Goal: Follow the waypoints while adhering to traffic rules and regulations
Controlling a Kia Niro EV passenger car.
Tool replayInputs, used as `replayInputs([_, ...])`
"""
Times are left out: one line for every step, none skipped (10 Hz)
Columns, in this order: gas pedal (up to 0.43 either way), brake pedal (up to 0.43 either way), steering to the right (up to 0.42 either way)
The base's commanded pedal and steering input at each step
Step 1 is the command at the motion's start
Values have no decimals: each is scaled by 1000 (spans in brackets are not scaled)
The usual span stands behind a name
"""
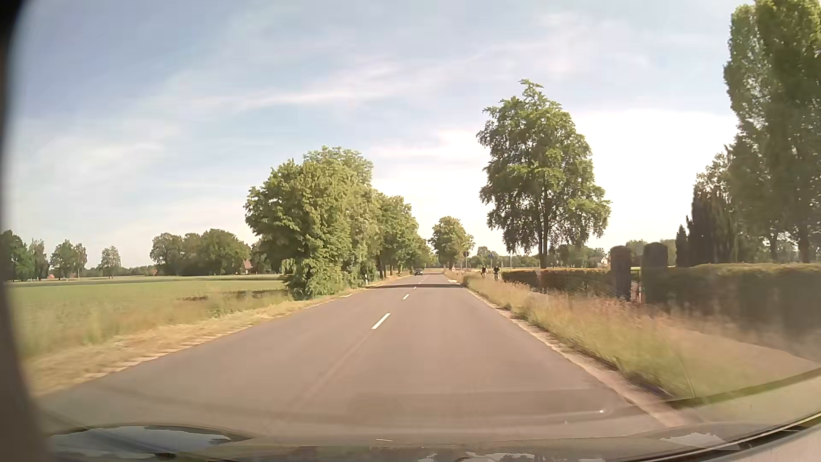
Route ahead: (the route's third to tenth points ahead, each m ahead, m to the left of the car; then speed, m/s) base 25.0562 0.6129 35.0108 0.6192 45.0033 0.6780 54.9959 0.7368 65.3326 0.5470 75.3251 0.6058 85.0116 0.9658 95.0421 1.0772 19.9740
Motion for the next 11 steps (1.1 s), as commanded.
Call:
replayInputs([220,0,-2])
replayInputs([220,0,-2])
replayInputs([220,0,-3])
replayInputs([228,0,-3])
replayInputs([228,0,-4])
replayInputs([228,0,-4])
replayInputs([228,0,-4])
replayInputs([228,0,-4])
replayInputs([228,0,-4])
replayInputs([228,0,-4])
replayInputs([228,0,-4])
